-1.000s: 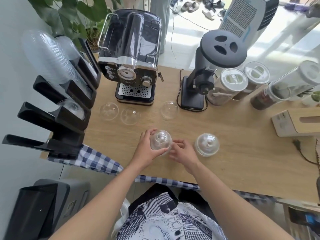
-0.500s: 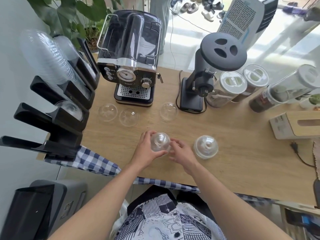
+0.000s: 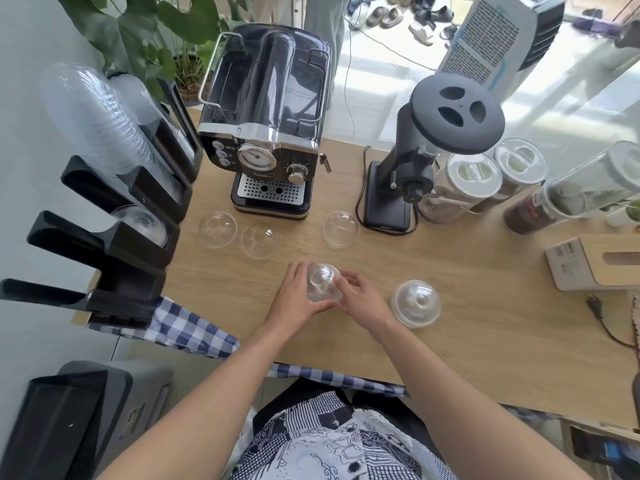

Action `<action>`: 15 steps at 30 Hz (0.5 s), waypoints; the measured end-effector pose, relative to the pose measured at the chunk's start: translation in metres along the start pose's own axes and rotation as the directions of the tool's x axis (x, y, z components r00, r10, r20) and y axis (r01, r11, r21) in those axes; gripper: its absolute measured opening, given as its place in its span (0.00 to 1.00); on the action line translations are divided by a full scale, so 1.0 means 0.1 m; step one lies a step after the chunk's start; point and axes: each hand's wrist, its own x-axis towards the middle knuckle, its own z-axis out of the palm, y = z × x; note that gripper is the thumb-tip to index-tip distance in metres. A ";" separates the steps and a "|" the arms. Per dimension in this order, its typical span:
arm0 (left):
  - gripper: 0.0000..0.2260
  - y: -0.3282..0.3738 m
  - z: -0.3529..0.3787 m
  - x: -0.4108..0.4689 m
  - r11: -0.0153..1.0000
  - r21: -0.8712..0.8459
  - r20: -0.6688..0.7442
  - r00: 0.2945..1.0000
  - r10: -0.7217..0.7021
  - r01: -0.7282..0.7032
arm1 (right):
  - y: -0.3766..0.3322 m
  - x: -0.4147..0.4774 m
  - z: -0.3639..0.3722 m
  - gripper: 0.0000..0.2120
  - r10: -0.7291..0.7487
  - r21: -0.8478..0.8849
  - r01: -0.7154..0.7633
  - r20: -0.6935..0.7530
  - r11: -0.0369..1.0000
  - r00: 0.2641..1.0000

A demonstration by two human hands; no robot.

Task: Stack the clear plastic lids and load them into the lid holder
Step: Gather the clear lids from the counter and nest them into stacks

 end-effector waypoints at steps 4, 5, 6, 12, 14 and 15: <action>0.56 0.05 -0.12 0.09 1.000 -0.001 0.041 0.999 -0.022 0.022 | -0.18 0.13 -0.07 0.21 -0.044 -0.126 0.041 -0.024 0.991 0.999; 0.58 0.06 -0.19 0.09 0.999 -0.006 0.068 0.997 -0.036 0.037 | -0.22 0.18 -0.09 0.20 -0.061 -0.142 0.054 -0.051 0.988 0.997; 0.58 0.07 -0.26 0.10 0.998 -0.006 0.095 0.994 -0.058 0.058 | -0.26 0.23 -0.10 0.20 -0.080 -0.154 0.066 -0.088 0.986 0.993; 0.33 -0.10 -0.79 0.27 0.981 0.139 -0.132 0.984 -0.117 0.135 | -0.52 0.64 -0.22 0.30 -0.250 -0.449 0.168 -0.127 0.877 0.960; 0.34 -0.19 -0.91 0.35 0.974 0.164 -0.219 0.968 -0.120 0.158 | -0.61 0.76 -0.25 0.33 -0.307 -0.578 0.200 -0.093 0.791 0.947; 0.35 -0.23 -0.96 0.40 0.971 0.172 -0.238 0.964 -0.123 0.166 | -0.64 0.82 -0.25 0.35 -0.311 -0.628 0.197 -0.075 0.753 0.947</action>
